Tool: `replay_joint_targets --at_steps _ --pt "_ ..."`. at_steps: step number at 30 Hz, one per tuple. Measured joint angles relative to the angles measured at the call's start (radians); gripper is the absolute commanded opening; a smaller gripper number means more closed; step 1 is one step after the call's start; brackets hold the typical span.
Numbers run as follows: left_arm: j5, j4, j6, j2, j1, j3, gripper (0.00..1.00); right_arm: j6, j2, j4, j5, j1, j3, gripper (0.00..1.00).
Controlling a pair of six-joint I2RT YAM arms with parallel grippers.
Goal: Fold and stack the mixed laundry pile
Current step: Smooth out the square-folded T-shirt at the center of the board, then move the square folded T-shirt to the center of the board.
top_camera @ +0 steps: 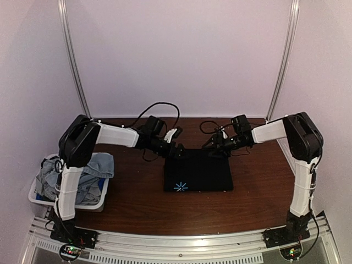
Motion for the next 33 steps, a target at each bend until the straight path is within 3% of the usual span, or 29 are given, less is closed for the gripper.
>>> replay_joint_targets --at_steps 3,8,11,12,17,21,24,28,33 --pt "0.016 0.023 -0.026 0.08 0.023 0.014 0.84 0.007 0.079 0.019 -0.019 -0.04 0.001 0.69" --pt "0.011 0.043 -0.056 0.087 0.071 0.025 0.85 0.016 0.116 0.055 -0.063 -0.106 0.032 0.66" --pt "-0.004 0.023 -0.027 0.069 0.09 0.011 0.93 0.005 0.112 0.025 -0.06 -0.129 0.05 0.67" --pt "-0.022 0.014 -0.011 0.05 0.091 -0.006 0.97 -0.006 0.102 0.006 -0.054 -0.135 0.052 0.67" --pt "-0.153 -0.113 0.106 -0.138 0.074 -0.101 0.98 -0.037 -0.094 -0.124 -0.016 -0.141 0.006 0.66" --pt "-0.324 -0.167 0.284 -0.295 -0.033 -0.092 0.97 -0.042 -0.321 -0.173 0.01 -0.143 -0.084 0.66" --pt "-0.411 -0.173 0.43 -0.332 -0.171 -0.055 0.89 -0.035 -0.412 -0.191 0.029 -0.145 -0.177 0.65" --pt "-0.452 -0.191 0.57 -0.276 -0.311 -0.011 0.79 -0.004 -0.437 -0.212 0.047 -0.145 -0.322 0.65" --pt "-0.494 -0.239 0.612 -0.078 -0.336 0.113 0.73 0.018 -0.441 -0.239 0.064 -0.145 -0.385 0.66"
